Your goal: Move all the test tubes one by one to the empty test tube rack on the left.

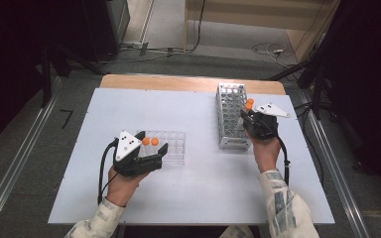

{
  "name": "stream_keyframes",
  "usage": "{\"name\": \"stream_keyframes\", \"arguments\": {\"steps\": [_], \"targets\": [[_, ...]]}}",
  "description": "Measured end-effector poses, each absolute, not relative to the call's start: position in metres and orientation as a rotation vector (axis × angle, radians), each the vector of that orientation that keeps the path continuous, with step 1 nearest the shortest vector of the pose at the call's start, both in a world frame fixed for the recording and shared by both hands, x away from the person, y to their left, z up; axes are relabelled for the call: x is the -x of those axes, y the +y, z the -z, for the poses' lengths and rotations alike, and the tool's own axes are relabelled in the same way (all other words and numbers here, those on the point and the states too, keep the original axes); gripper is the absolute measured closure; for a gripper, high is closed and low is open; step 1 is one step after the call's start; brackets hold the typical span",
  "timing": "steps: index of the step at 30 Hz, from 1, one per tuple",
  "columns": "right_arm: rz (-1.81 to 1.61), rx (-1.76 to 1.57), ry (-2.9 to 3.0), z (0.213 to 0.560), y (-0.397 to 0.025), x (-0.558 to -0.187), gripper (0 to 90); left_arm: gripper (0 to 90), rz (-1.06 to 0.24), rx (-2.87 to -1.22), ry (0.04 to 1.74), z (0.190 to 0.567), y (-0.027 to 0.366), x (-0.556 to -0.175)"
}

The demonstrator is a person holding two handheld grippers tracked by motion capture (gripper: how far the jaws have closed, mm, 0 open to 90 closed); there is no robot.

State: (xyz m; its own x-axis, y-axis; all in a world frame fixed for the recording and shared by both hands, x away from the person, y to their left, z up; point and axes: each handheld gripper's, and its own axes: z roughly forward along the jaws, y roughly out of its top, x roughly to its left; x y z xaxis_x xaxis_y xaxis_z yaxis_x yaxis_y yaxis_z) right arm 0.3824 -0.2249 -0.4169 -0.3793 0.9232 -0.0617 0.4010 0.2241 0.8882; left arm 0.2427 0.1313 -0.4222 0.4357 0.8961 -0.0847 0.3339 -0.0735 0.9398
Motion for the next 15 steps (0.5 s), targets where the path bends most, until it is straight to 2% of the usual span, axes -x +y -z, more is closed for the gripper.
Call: {"name": "stream_keyframes", "arguments": {"steps": [15], "targets": [[-1.177,-1.170,1.883,0.395,-0.227,-0.365,70.8,19.1,-0.671,-1.636,1.094,0.422,0.131,-0.242]]}}
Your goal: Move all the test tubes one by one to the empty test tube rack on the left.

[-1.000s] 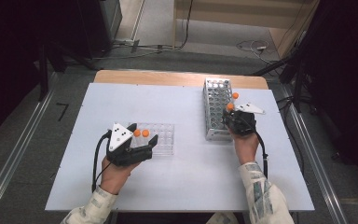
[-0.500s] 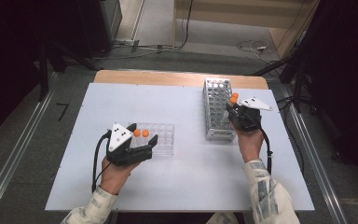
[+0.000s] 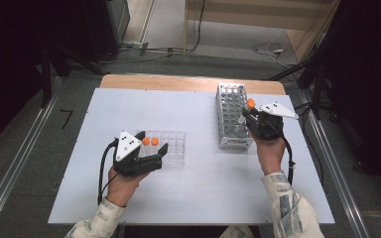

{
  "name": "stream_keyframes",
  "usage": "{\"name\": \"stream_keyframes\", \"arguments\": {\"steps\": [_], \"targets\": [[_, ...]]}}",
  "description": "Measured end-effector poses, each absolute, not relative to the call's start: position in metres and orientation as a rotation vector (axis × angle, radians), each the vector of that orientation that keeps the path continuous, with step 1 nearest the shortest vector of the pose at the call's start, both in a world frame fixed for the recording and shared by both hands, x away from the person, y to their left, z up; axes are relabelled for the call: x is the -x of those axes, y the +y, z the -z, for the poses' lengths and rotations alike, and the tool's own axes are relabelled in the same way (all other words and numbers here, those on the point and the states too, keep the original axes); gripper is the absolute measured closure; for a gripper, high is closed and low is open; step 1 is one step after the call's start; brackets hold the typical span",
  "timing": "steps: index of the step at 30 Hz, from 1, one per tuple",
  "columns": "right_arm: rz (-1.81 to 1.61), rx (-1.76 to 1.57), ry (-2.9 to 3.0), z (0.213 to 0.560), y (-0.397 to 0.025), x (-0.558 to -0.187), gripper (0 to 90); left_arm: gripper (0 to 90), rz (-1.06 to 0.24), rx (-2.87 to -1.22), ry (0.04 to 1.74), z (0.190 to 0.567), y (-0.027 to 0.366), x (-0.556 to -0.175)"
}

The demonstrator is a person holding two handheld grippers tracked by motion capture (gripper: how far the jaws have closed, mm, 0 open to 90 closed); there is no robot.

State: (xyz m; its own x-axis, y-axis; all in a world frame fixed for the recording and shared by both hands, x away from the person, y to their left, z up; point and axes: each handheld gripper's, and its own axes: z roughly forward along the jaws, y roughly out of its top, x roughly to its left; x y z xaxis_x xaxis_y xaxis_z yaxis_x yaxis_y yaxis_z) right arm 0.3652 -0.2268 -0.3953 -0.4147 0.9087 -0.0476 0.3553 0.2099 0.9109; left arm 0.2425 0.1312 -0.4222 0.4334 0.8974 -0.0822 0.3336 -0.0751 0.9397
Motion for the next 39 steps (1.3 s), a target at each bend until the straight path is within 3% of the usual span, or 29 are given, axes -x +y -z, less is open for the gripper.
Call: {"name": "stream_keyframes", "arguments": {"steps": [39], "targets": [[-1.276,-0.908,2.241,0.426,-0.169,-0.299,70.8,18.5,-0.665,-1.642,1.070,0.423,0.127,-0.239]]}}
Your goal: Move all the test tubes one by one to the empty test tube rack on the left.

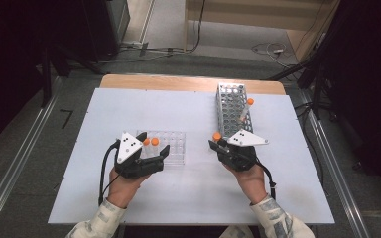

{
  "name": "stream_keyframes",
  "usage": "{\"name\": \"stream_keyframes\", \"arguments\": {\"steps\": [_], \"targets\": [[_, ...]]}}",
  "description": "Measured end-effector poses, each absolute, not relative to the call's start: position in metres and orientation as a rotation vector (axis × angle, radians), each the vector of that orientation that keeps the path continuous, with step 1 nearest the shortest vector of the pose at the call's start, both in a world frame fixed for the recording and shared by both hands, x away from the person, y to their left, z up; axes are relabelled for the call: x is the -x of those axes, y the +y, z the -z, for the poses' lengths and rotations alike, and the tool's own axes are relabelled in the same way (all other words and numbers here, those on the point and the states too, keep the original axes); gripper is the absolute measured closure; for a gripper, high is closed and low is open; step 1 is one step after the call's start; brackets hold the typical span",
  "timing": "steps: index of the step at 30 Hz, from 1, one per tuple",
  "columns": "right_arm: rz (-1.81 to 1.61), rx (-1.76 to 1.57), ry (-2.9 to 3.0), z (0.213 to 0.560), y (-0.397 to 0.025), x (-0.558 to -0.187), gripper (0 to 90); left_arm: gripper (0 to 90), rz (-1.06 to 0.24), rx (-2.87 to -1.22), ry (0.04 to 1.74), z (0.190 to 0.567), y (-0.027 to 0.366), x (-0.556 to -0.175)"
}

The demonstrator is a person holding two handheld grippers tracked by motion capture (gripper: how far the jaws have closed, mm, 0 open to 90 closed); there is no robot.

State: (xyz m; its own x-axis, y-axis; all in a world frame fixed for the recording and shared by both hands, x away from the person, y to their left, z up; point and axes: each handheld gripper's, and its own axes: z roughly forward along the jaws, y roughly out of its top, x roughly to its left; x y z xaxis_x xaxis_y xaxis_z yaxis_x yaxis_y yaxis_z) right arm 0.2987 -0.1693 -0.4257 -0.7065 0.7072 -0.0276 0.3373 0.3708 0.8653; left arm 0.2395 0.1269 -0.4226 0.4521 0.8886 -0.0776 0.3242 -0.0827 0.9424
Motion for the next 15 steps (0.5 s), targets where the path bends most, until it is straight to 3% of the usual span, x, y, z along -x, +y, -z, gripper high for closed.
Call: {"name": "stream_keyframes", "arguments": {"steps": [15], "targets": [[-1.290,-0.809,2.343,0.436,-0.141,-0.284,70.8,18.6,-0.665,-1.643,1.063,0.422,0.124,-0.238]]}}
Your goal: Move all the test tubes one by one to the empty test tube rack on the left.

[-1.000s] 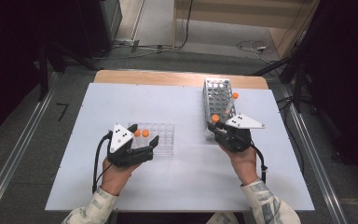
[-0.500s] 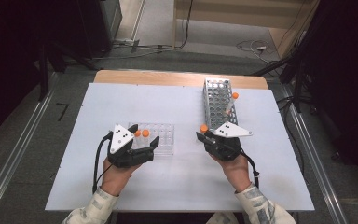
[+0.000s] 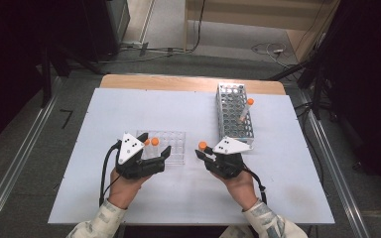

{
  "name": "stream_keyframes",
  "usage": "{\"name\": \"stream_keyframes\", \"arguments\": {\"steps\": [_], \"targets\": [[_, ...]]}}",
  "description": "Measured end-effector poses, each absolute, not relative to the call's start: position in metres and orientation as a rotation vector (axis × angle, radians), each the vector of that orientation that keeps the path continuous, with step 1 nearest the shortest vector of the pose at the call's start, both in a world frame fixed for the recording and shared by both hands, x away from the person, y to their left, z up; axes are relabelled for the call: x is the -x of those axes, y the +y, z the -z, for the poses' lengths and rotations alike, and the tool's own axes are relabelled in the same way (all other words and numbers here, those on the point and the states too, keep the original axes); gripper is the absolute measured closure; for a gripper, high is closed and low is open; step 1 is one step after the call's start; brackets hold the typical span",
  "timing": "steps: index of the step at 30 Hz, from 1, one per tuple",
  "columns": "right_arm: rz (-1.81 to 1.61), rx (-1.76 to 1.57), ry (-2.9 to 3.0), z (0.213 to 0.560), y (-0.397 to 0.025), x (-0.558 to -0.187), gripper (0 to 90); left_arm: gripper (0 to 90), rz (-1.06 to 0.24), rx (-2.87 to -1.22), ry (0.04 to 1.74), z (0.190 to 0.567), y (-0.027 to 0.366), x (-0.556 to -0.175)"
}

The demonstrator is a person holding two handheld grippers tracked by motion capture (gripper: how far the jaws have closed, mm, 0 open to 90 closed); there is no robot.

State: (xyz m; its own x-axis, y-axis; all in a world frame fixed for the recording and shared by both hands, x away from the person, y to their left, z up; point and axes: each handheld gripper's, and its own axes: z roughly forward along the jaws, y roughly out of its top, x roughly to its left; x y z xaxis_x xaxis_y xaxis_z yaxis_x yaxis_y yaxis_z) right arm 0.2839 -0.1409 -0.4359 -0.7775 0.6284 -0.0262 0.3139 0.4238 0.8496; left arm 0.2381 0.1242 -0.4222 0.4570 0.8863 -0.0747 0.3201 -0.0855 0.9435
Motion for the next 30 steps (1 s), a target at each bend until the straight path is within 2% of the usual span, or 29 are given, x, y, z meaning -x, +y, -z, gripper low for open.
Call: {"name": "stream_keyframes", "arguments": {"steps": [15,21,24,30], "targets": [[-1.312,-0.732,2.450,0.449,-0.108,-0.272,70.7,17.7,-0.617,-1.713,0.972,0.424,0.101,-0.230],[-1.324,-0.707,2.469,0.450,-0.099,-0.268,70.7,20.1,-0.598,-1.747,0.936,0.428,0.091,-0.227],[-1.330,-0.696,2.475,0.450,-0.097,-0.267,70.7,25.0,-0.588,-1.750,0.919,0.429,0.089,-0.226],[-1.340,-0.676,2.481,0.449,-0.091,-0.265,70.7,44.7,-0.571,-1.767,0.894,0.433,0.087,-0.225]]}}
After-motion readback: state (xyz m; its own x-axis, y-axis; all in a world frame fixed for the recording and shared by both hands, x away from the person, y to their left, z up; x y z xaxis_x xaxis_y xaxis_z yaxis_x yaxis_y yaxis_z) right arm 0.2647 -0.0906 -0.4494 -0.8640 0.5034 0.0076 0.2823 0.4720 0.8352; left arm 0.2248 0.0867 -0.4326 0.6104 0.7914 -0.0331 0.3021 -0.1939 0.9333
